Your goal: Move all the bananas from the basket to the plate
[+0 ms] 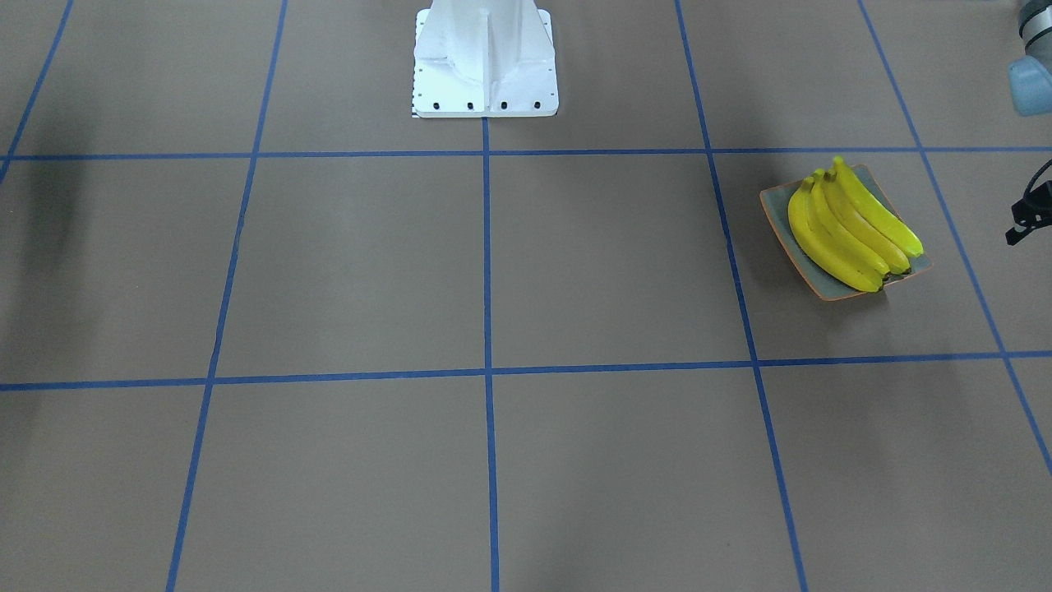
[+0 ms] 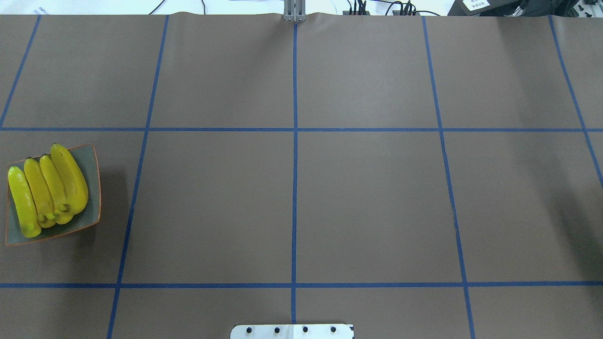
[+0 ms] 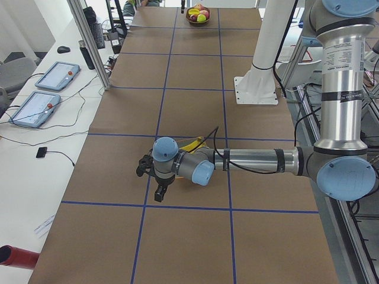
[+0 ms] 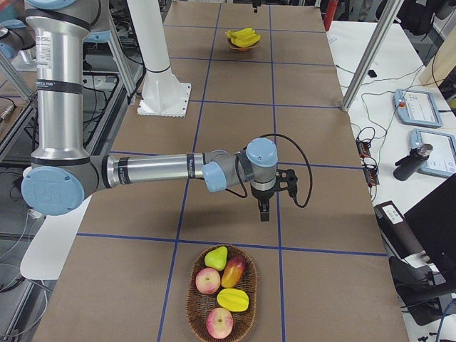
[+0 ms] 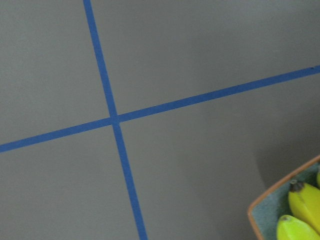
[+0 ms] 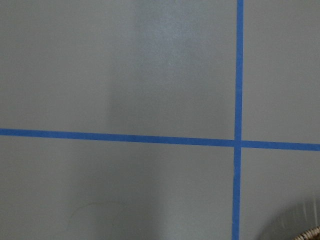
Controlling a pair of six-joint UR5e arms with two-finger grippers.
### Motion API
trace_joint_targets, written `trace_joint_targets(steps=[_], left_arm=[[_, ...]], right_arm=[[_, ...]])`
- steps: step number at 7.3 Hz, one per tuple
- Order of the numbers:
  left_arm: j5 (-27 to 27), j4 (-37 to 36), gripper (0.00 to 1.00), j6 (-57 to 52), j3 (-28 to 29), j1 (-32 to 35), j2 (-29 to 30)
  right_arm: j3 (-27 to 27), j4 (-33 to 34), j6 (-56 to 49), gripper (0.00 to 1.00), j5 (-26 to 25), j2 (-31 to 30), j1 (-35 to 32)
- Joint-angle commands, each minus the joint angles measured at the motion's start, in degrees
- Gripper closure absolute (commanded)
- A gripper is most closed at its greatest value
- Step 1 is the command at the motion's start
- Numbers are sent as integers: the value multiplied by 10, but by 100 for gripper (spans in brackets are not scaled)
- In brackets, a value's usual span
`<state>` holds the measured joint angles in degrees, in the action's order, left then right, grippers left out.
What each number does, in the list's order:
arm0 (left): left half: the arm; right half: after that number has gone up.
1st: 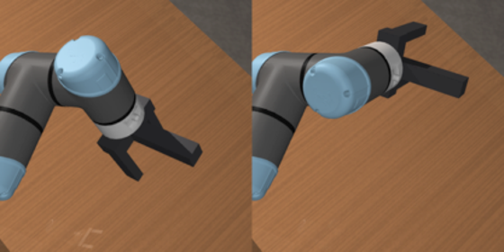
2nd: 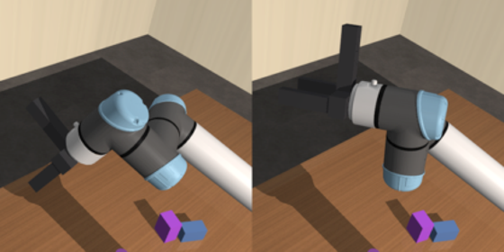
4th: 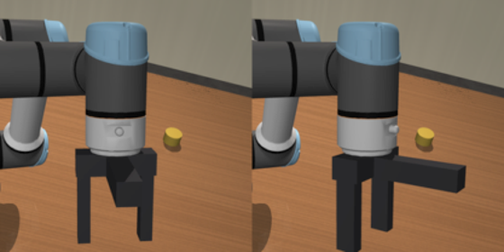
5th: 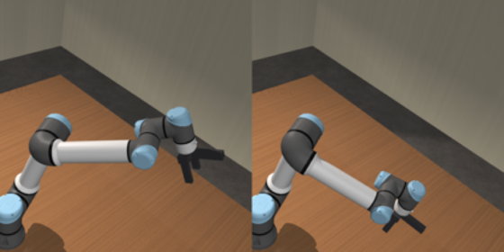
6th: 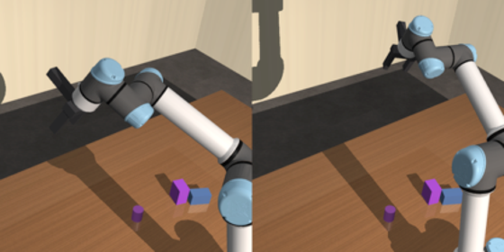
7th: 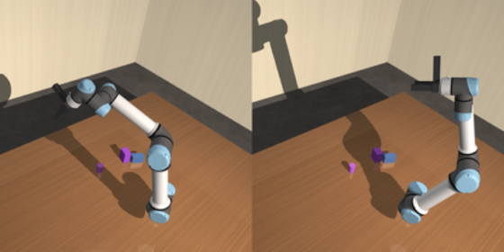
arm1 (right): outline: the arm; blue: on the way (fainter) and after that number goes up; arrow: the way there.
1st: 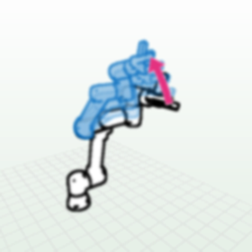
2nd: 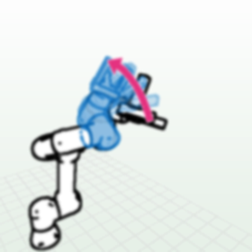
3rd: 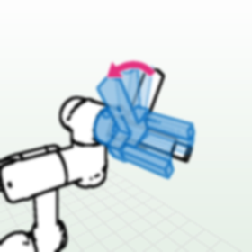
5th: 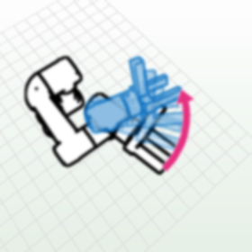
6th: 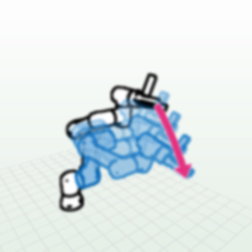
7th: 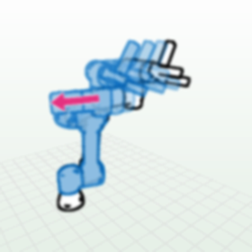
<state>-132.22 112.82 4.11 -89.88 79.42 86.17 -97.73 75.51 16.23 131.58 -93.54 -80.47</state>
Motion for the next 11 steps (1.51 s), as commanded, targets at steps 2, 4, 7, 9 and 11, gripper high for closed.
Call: trace_joint_targets(steps=[2, 4, 7, 9, 11], left_arm=[[-46, -117, 0, 2, 8, 26, 53], [-59, -172, 0, 13, -3, 40, 77], [-57, -259, 0, 14, -56, 48, 78], [-59, -253, 0, 11, -56, 48, 74], [-60, -253, 0, 13, -57, 48, 71]], right_arm=[[9, 5, -11, 0, 3, -8, -9], [10, 45, -10, 0, 5, 19, -9], [15, 48, -9, 0, 8, 25, -9], [16, 49, -8, 0, 7, 25, -8], [16, 49, -6, 0, 8, 25, -9]])
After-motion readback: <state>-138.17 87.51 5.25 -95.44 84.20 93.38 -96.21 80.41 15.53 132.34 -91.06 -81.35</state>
